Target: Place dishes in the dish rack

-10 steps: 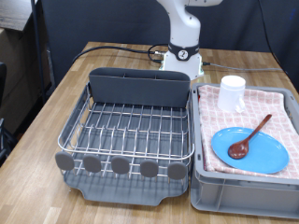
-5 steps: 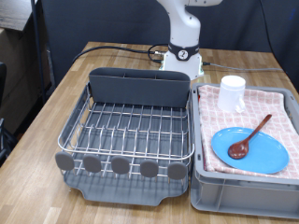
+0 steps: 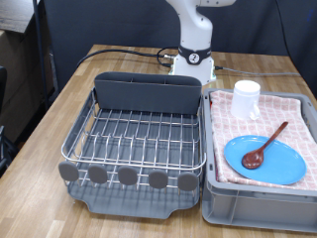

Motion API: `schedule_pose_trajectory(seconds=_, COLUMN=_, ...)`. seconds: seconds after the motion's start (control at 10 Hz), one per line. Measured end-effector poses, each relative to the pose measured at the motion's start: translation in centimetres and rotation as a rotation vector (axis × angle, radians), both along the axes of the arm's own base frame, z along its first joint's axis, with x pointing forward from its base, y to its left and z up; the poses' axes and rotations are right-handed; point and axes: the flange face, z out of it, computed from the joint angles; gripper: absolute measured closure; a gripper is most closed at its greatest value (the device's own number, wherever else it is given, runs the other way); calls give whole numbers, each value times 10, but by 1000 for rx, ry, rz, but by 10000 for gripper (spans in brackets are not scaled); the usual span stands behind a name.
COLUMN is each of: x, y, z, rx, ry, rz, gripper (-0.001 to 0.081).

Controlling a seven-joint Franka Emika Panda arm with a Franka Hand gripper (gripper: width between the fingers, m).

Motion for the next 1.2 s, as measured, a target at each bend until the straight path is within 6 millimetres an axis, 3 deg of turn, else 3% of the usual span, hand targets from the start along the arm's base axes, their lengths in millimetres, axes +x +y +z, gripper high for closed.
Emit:
schedule_pose_trajectory(seconds=0.2, x=2, y=11, z=-3, rx=-48, ry=-40, rz=22, gripper=3)
schedule_pose_trajectory(seconds=0.4, x=8, y=29, z=-19, rx=-68, ry=-96, rz=17, gripper=3)
schedule_pose_trajectory(seconds=1.0, x=35, y=60, z=-113, rx=-204, ry=-180, rz=-24, gripper=3)
schedule_pose_trajectory(seconds=1.2, x=42, y=61, z=-123, rx=-201, ry=-182, rz=-24, gripper=3)
